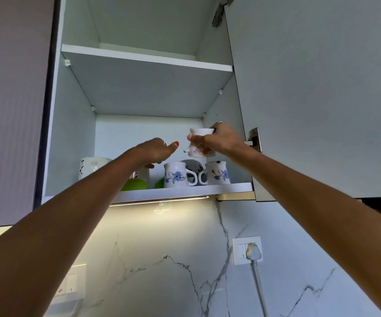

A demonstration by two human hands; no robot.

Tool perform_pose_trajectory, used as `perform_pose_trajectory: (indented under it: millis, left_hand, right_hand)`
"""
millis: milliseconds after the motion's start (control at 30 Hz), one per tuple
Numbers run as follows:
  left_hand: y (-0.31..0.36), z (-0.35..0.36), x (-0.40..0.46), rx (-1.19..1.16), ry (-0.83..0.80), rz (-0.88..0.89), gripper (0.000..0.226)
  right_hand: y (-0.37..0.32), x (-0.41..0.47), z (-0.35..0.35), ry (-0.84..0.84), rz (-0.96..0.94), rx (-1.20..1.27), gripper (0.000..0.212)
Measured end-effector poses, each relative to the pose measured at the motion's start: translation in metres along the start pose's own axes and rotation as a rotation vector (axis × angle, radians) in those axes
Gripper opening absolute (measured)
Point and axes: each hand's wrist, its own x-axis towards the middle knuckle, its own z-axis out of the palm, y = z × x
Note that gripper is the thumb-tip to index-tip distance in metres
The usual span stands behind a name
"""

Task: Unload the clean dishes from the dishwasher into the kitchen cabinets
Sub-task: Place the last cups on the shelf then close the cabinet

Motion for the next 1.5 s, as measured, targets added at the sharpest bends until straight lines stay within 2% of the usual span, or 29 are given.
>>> perform_pose_trajectory:
  millis: [167,467,567,900,1500]
  left_hand:
    - [-0.013,0.011,-0.01,-0.17,0.014,-0.044,0.059]
    - [-0.011,0.034,-0.015,-0.155,0.099,-0.002,0.046]
    - [-0.011,0.04,-0.014,-0.216,0.13,-0.021,0.045]
    - [-0.014,0.05,-0.014,-0.238,0.146,0.004,0.035]
    - [-0.01,0.055,-0.016,-0.18,0.204,0.017,0.045]
  right_hand:
    - [0.008,0.023,0.018,-0.041,0.052,-0.033,0.056]
    - [0.022,0.04,0.022,-0.064,0.126,0.011,0.065]
    - [0.028,0.044,0.027,-0.078,0.129,0.013,0.066]
    - [0.04,0.049,0.029,-0.109,0.132,0.018,0.067]
    - [0.044,0.048,0.03,-0.144,0.096,-0.013,0.066]
